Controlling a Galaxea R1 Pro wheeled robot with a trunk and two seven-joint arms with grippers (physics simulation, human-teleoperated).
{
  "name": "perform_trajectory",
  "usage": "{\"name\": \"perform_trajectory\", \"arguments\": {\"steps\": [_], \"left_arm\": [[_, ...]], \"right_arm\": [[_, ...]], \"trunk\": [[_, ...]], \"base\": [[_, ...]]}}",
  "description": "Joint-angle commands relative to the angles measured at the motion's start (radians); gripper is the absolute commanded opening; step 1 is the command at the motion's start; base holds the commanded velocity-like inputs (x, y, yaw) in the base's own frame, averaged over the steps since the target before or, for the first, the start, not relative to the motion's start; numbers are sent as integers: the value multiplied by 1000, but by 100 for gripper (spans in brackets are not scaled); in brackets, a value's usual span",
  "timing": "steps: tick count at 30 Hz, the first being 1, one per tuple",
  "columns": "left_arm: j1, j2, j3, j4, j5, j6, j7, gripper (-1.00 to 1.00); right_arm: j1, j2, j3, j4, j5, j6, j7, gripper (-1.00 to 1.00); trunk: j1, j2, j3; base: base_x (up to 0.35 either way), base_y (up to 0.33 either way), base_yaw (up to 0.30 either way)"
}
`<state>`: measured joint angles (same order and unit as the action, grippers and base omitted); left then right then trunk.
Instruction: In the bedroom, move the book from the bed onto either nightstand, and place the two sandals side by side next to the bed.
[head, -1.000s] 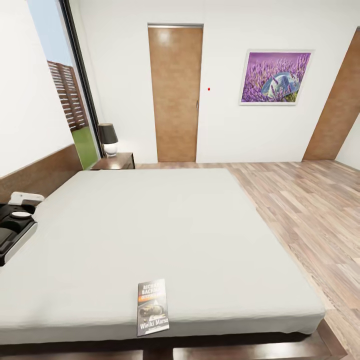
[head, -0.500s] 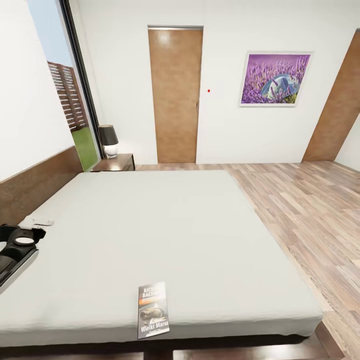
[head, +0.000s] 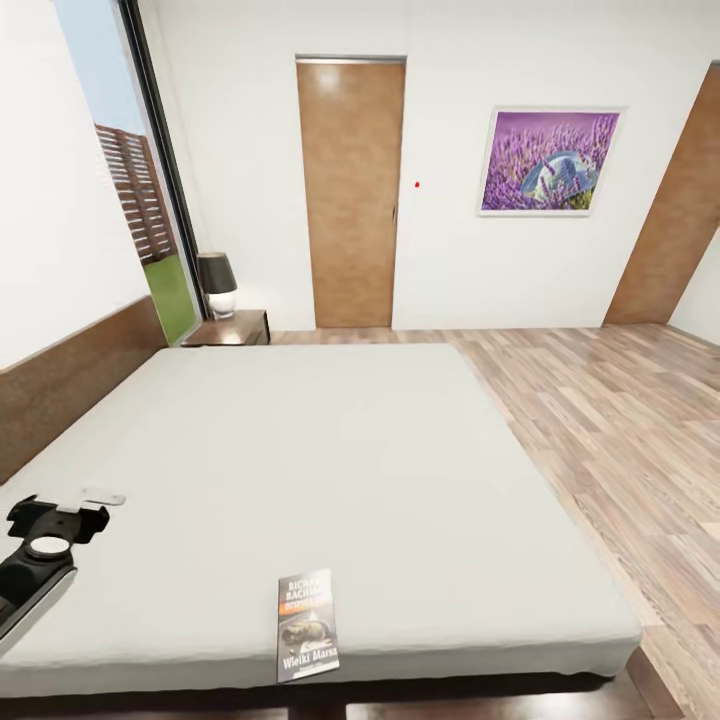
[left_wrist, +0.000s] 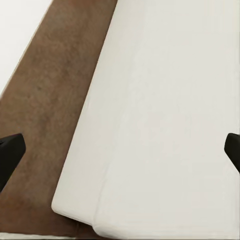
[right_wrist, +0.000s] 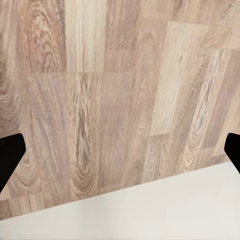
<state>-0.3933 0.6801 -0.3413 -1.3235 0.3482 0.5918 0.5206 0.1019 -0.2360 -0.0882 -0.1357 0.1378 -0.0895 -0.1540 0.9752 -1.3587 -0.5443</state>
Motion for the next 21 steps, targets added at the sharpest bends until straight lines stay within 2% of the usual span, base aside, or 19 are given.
{"name": "perform_trajectory", "arguments": {"steps": [1, 5, 6, 9, 10, 14, 15, 21], "left_arm": [[-1, 1, -4, -1, 10, 2, 10, 100], [90, 1, 121, -65, 12, 23, 7, 100], [90, 1, 121, -65, 12, 23, 7, 100], [165, 0, 198, -103, 12, 30, 5, 100], [165, 0, 198, -103, 12, 30, 5, 100], [256, 0, 280, -130, 14, 34, -5, 100], [256, 0, 280, -130, 14, 34, -5, 100], [368, -1, 390, -142, 15, 40, -77, 100]], "right_arm": [[1, 0, -8, -2, 10, -1, -1, 100], [1, 1, -8, -3, 11, -1, -1, 100], [1, 1, -8, -3, 11, -1, -1, 100], [1, 1, -8, -3, 11, -1, -1, 100], [1, 1, -8, -3, 11, -1, -1, 100], [1, 2, -8, -4, 11, -1, -1, 100], [1, 2, -8, -4, 11, -1, -1, 100], [0, 4, -7, -4, 11, -1, -1, 100]], "trunk": [[-4, 7, 2], [-19, 35, 15], [-23, 42, 18], [-35, 63, 28], [-38, 70, 31], [-54, 98, 43], [-58, 105, 46], [-81, 147, 65]], "base": [[0, 0, 0], [0, 0, 0], [0, 0, 0], [0, 0, 0], [0, 0, 0], [0, 0, 0], [0, 0, 0], [0, 0, 0]]}}
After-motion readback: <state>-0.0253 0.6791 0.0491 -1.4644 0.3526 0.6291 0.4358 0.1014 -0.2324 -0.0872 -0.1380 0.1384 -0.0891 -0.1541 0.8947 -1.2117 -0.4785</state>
